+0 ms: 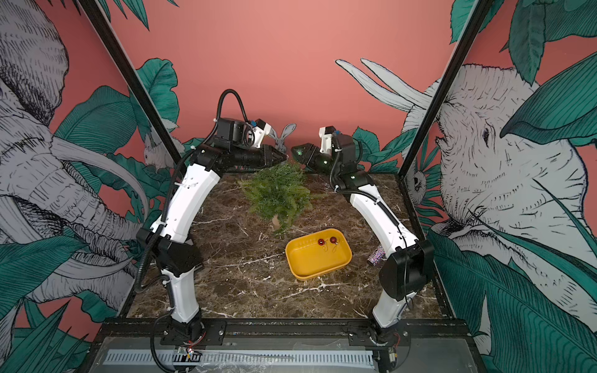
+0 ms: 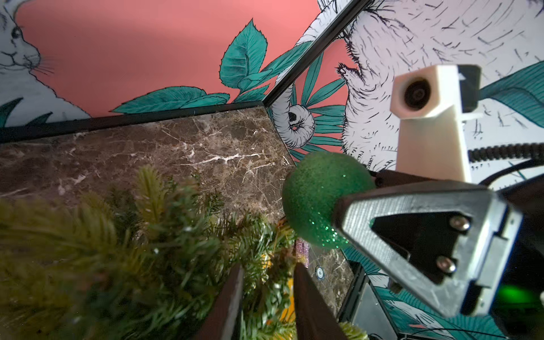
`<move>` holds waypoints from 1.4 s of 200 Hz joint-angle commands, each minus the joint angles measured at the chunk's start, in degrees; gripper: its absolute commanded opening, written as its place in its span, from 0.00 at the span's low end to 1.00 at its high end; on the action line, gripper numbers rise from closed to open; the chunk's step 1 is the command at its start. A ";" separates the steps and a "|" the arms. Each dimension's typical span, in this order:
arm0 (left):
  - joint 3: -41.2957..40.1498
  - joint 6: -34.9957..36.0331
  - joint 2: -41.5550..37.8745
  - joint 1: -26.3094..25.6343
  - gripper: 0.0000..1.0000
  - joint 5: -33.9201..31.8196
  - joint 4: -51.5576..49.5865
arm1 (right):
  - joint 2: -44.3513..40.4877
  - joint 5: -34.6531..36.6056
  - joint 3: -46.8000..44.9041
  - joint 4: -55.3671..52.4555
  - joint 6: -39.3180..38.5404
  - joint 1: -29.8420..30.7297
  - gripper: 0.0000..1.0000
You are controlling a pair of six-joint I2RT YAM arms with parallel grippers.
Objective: Decorate the small christmas tree with ornaments
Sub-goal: Hang an ornament on the christmas tree.
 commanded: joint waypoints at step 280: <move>-42.75 5.15 -35.24 -0.61 0.79 1.74 32.02 | -31.65 17.69 -29.23 -14.66 -10.80 -1.26 0.72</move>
